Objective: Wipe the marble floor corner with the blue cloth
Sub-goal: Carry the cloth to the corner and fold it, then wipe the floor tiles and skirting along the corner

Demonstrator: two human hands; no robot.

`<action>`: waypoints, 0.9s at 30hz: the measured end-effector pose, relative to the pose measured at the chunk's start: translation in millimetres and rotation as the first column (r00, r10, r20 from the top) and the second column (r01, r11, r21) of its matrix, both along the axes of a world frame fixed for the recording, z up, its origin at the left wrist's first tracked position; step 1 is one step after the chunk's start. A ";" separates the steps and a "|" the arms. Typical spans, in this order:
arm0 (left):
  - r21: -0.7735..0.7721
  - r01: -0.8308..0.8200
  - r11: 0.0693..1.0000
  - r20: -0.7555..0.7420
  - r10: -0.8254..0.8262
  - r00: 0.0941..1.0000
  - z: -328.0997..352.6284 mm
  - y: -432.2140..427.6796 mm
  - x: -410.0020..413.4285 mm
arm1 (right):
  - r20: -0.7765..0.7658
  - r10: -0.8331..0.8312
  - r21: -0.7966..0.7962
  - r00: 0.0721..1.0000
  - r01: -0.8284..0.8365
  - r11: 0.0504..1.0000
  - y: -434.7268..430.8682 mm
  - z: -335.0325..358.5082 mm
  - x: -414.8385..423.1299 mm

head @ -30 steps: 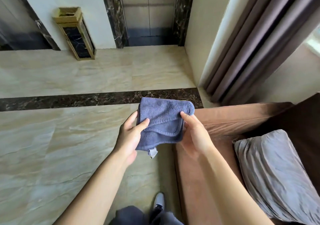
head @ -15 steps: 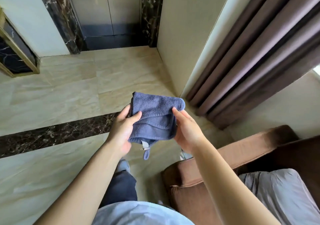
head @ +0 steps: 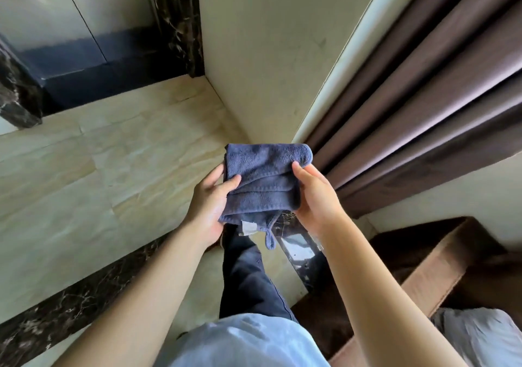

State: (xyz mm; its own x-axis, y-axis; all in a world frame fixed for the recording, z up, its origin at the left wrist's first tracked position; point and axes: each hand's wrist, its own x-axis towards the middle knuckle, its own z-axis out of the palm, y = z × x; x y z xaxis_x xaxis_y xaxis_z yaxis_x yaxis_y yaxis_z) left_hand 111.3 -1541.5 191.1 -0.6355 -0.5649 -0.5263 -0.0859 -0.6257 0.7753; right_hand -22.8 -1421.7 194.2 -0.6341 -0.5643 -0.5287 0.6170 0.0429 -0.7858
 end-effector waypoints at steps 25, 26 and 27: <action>0.375 0.131 0.918 0.358 -0.273 0.893 -842.9 -219.2 -370.4 | -0.356 0.728 0.915 0.586 0.061 0.399 -269.7 -800.2 -354.4; 0.299 0.183 0.937 0.401 -0.297 0.867 -864.8 -214.3 -369.4 | -0.419 0.727 0.897 0.544 0.125 0.424 -263.1 -823.5 -349.6; 0.221 0.257 0.941 0.418 -0.330 0.846 -871.8 -212.2 -364.8 | -0.473 0.720 0.874 0.508 0.168 0.456 -255.9 -839.5 -340.3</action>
